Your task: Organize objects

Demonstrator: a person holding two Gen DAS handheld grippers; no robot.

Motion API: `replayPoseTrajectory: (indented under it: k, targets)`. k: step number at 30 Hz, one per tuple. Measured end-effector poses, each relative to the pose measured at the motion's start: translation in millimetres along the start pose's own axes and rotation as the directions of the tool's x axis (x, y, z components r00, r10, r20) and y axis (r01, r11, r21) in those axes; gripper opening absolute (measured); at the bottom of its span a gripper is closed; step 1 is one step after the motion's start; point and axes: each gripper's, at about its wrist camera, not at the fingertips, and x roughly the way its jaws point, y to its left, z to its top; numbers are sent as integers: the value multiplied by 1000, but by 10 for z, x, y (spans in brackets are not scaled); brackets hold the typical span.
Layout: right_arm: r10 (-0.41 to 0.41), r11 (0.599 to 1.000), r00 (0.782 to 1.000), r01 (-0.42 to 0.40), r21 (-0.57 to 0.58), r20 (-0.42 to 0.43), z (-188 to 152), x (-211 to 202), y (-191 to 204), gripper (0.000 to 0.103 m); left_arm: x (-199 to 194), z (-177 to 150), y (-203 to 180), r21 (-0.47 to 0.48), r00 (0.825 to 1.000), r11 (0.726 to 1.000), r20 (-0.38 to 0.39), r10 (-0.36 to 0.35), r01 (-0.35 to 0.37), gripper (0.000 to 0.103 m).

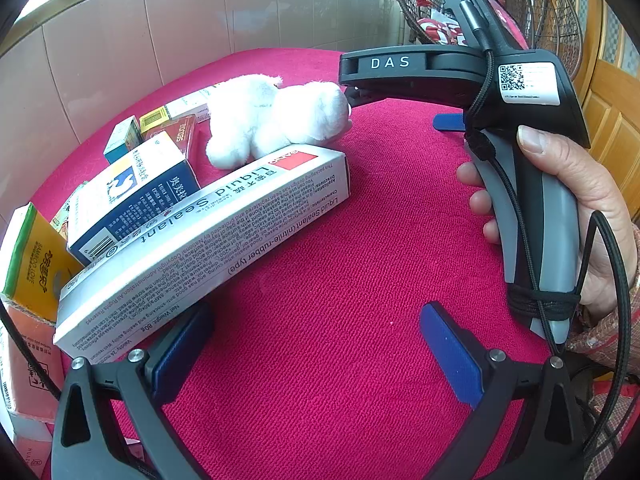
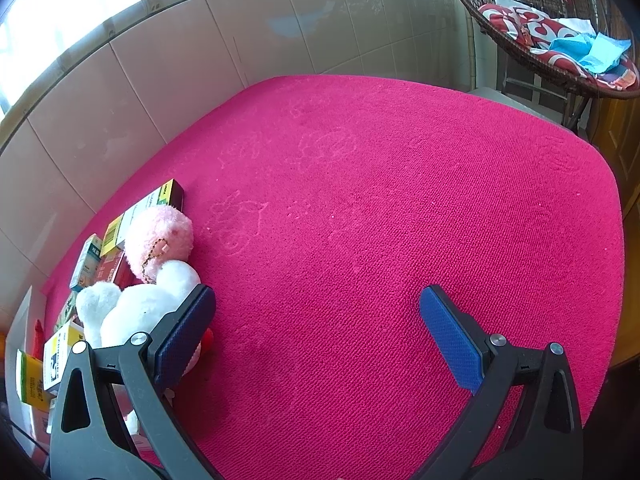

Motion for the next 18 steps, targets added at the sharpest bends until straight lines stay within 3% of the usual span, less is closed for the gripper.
replayPoseTrajectory:
  k: [18]
  targets:
    - [11, 1000, 1000, -11, 3, 19, -20, -16, -17, 103, -86, -34, 148, 2, 1000, 1000, -2, -1, 1, 103]
